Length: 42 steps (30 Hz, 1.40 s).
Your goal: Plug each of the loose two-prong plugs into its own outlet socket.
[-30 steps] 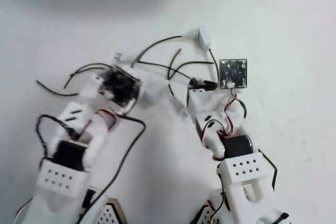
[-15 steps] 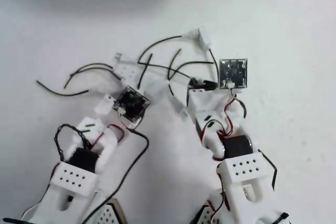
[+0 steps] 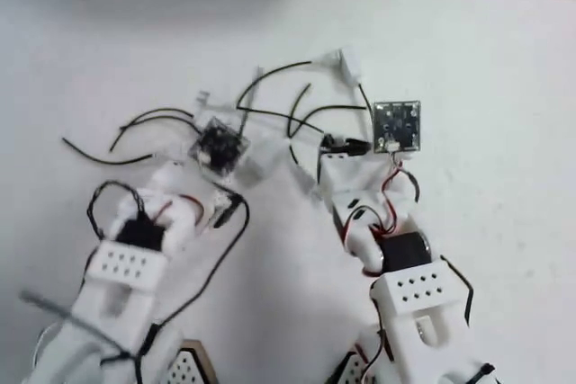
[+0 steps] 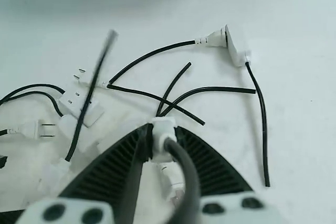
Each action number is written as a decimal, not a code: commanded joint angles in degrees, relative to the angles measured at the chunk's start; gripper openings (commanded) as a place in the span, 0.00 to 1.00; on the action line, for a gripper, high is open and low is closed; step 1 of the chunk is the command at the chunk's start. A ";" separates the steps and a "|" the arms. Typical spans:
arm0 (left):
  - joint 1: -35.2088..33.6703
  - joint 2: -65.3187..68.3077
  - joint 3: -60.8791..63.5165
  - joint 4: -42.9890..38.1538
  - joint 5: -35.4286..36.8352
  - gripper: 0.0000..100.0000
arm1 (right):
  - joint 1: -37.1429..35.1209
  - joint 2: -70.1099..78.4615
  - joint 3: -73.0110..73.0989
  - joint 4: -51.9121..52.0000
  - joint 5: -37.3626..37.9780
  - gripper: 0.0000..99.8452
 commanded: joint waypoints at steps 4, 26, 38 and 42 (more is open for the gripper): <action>-2.68 4.70 -7.03 4.13 0.09 0.33 | -0.84 -0.84 -0.44 -0.84 0.09 0.02; -4.26 24.57 -20.13 11.96 6.24 0.33 | -4.09 -0.84 0.09 0.84 5.19 0.02; -0.31 39.52 -29.19 13.54 -8.09 0.22 | -3.65 -0.84 0.09 0.75 5.19 0.02; -0.31 39.52 -29.19 12.92 -16.97 0.22 | -3.65 -0.84 0.09 0.57 5.10 0.02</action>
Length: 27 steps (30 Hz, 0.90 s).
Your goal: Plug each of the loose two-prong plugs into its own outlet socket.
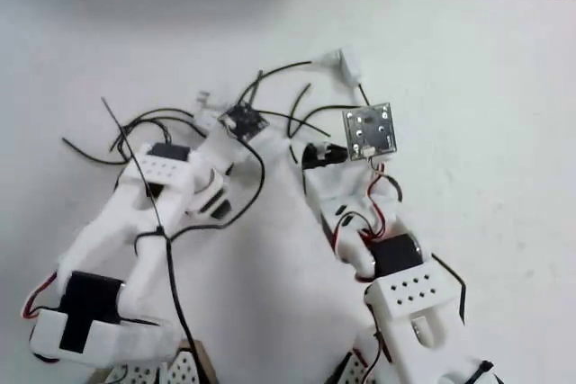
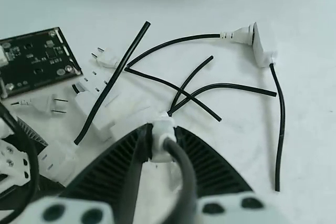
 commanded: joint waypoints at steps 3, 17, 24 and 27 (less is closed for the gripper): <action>0.66 -0.04 -2.29 -0.79 -9.76 0.22 | -0.04 -0.75 -0.44 -0.13 0.53 0.02; -6.90 -0.22 -15.30 10.02 9.85 0.37 | -0.66 -0.75 -0.44 0.22 0.88 0.02; -20.79 -3.21 -20.04 15.91 14.59 0.37 | -10.77 -0.66 -1.49 6.29 6.07 0.02; -22.46 -7.08 -16.18 15.47 14.15 0.37 | -14.64 -0.57 -3.25 9.54 7.65 0.02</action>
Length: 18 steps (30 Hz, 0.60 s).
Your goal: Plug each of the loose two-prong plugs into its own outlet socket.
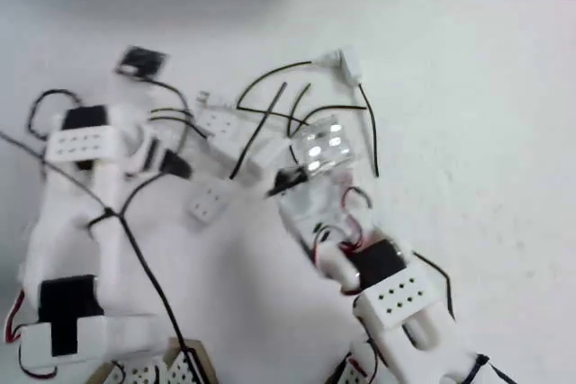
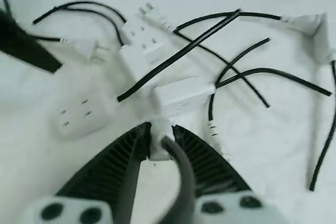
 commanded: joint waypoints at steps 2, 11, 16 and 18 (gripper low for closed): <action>-1.80 -8.22 4.75 -1.93 0.09 0.37 | -4.53 -0.04 -4.04 3.47 1.85 0.02; -9.36 -18.59 20.31 -12.66 1.58 0.37 | -14.11 21.67 -15.74 4.00 1.93 0.02; -12.09 -18.86 25.41 -18.11 5.10 0.37 | -17.98 32.84 -24.53 4.09 4.92 0.02; -12.44 -18.86 26.99 -19.78 6.24 0.37 | -18.59 36.70 -27.16 3.91 6.59 0.02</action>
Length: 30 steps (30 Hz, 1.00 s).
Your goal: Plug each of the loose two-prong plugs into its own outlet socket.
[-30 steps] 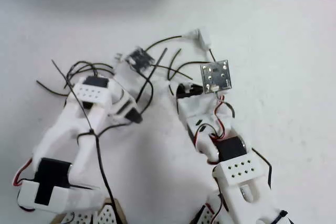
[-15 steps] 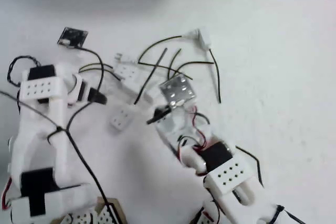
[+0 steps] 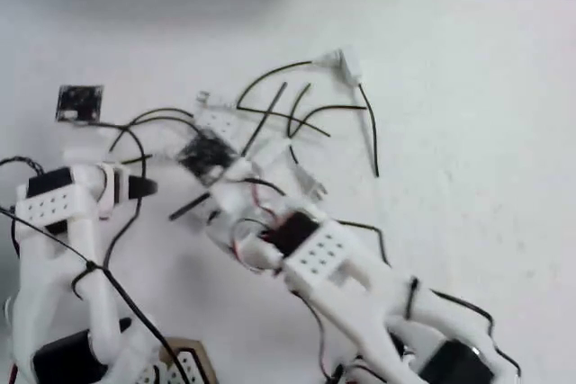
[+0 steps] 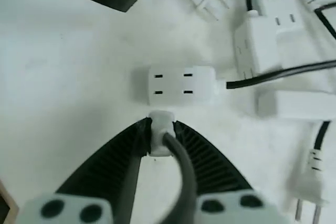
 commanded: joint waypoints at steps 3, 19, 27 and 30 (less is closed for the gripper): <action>-1.63 -2.24 3.52 -5.27 2.99 0.37 | -1.10 9.01 -10.20 -0.13 3.34 0.02; -2.15 -2.24 4.75 -6.07 3.34 0.37 | -0.92 23.25 -17.67 -5.76 7.82 0.02; -2.15 -2.24 4.84 -6.07 3.34 0.37 | 0.22 23.69 -17.49 -5.49 8.88 0.02; -2.15 -2.24 4.84 -6.07 3.34 0.37 | 1.98 23.69 -17.49 -5.41 8.88 0.02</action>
